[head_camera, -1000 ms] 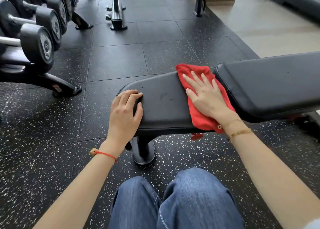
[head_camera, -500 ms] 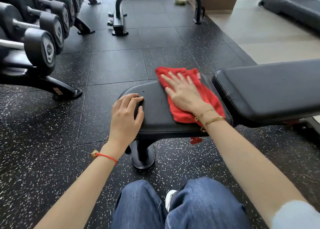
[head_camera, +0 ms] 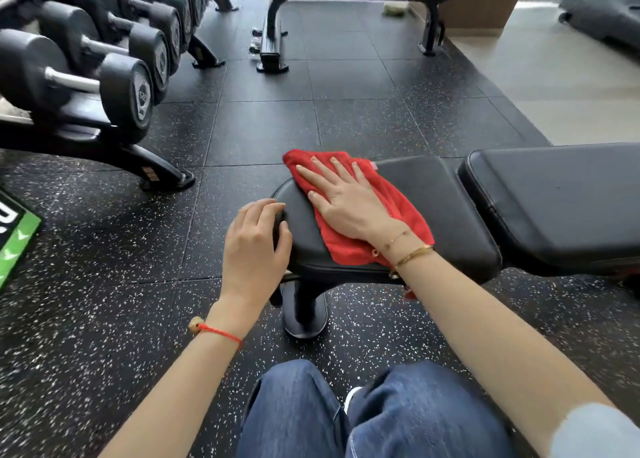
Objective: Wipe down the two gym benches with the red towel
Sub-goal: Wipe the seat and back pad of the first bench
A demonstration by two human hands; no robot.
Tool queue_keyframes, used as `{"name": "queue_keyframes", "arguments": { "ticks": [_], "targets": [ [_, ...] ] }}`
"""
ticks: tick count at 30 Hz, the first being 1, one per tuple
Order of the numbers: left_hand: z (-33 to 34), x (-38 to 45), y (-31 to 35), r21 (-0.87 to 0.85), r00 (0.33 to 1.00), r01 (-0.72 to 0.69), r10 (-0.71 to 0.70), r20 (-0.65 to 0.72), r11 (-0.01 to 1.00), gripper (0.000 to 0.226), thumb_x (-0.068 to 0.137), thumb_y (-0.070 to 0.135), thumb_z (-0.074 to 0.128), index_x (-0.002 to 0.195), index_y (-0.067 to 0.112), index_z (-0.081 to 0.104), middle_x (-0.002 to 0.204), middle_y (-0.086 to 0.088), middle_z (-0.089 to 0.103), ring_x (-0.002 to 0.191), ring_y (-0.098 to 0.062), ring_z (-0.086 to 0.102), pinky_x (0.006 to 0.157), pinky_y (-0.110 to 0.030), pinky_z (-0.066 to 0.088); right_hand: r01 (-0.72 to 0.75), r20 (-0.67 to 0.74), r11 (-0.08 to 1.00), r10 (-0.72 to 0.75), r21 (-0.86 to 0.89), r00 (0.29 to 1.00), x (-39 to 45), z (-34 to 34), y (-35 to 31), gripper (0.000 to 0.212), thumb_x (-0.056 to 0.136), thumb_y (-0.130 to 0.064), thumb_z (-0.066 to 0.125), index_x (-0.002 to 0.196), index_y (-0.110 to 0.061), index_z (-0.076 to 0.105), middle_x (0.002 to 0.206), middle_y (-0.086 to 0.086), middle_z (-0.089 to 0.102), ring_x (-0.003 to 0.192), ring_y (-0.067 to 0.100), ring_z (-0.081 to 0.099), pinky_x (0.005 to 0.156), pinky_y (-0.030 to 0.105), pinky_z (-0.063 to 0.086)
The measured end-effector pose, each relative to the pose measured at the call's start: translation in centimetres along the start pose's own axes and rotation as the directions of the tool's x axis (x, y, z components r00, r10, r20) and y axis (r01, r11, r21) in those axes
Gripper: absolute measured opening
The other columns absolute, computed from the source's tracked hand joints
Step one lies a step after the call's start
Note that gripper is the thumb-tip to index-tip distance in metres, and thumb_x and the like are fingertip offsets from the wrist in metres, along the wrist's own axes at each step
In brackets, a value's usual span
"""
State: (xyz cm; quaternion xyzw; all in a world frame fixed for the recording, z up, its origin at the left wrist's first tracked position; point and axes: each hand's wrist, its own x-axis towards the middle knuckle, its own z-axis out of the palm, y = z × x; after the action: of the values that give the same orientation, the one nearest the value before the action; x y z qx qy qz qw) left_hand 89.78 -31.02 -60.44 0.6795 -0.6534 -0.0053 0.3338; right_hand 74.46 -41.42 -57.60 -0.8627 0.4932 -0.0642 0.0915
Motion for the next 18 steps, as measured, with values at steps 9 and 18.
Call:
{"name": "queue_keyframes", "arguments": {
  "ticks": [9, 18],
  "targets": [
    [-0.5, 0.0, -0.4, -0.042, 0.998, 0.050, -0.051, -0.029, 0.998, 0.014, 0.090, 0.009, 0.056, 0.102, 0.011, 0.060, 0.105, -0.007, 0.061, 0.100, -0.030, 0.056, 0.091, -0.047, 0.046, 0.072, -0.068, 0.997, -0.075, -0.035, 0.995, -7.0, -0.1, 3.7, 0.051, 0.101, -0.043, 0.032, 0.151, -0.043, 0.023, 0.162, -0.013, 0.018, 0.151, 0.018, 0.014, 0.122, 0.045, 0.003],
    [1.8, 3.1, 2.3, -0.054, 0.998, -0.018, 0.021, 0.051, 0.998, 0.028, 0.091, 0.015, 0.055, 0.118, 0.011, 0.062, 0.122, -0.006, 0.062, 0.117, -0.027, 0.053, 0.101, -0.040, 0.039, -0.087, -0.079, 0.996, 0.085, -0.022, 0.993, -5.6, -0.4, 4.0, 0.053, 0.102, -0.041, 0.033, 0.152, -0.042, 0.019, 0.163, -0.010, 0.013, 0.151, 0.021, 0.009, 0.122, 0.046, 0.000]
  ]
}}
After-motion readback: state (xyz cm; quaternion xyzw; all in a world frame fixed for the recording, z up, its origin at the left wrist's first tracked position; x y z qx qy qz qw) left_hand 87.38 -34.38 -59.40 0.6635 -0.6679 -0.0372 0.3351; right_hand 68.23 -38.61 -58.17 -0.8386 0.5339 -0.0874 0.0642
